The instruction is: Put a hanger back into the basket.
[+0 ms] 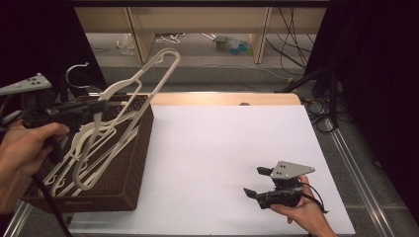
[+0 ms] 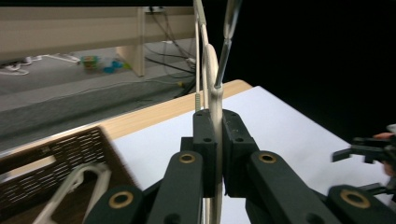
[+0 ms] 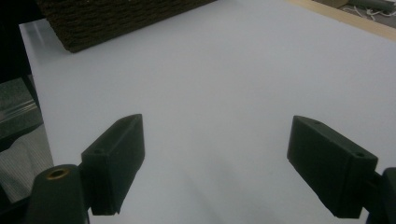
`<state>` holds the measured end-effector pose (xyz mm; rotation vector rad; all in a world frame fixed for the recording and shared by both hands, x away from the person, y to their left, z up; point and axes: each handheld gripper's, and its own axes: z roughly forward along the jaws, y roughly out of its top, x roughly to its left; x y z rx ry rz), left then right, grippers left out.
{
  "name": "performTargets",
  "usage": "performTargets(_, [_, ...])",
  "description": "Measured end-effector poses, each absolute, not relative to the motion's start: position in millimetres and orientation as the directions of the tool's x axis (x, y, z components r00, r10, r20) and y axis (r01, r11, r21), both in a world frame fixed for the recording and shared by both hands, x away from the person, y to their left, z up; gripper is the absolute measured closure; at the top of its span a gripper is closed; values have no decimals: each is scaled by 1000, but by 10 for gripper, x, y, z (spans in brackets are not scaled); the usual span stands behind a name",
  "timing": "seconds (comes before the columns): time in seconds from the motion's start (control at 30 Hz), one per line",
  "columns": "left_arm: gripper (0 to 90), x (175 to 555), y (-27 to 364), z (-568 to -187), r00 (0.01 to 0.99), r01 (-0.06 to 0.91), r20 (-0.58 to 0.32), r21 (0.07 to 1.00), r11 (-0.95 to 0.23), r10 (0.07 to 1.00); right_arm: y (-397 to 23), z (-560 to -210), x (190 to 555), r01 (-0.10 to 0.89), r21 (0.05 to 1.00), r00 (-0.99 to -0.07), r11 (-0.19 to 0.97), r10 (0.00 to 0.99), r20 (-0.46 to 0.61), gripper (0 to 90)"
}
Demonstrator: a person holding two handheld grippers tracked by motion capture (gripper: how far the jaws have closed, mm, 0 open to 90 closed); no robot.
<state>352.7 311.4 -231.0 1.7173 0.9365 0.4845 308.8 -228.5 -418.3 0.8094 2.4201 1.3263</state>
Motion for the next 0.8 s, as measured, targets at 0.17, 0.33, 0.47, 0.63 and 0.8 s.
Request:
performTargets(0.17, [859,3616,3395,-2444,591,351,-93,924,-152,801,-2300,-4170,3085,351,831,-804,432,593,32,199])
performTargets(0.33, [859,3693,3610,-2605,571,368,-101,919,-144,815,-2295,-4193,3092,347,836,-809,426,586,37,200])
performTargets(0.47, [859,3750,3724,-2703,582,365,-91,917,-160,808,-2296,-4197,3094,351,832,-808,430,588,36,203])
performTargets(0.63, [859,3826,3828,-2838,580,381,-85,907,-178,810,-2297,-4201,3098,352,830,-809,432,586,38,205])
performTargets(0.8, [859,3895,3907,-2987,577,401,-103,900,-171,810,-2304,-4205,3102,353,827,-812,437,583,39,205])
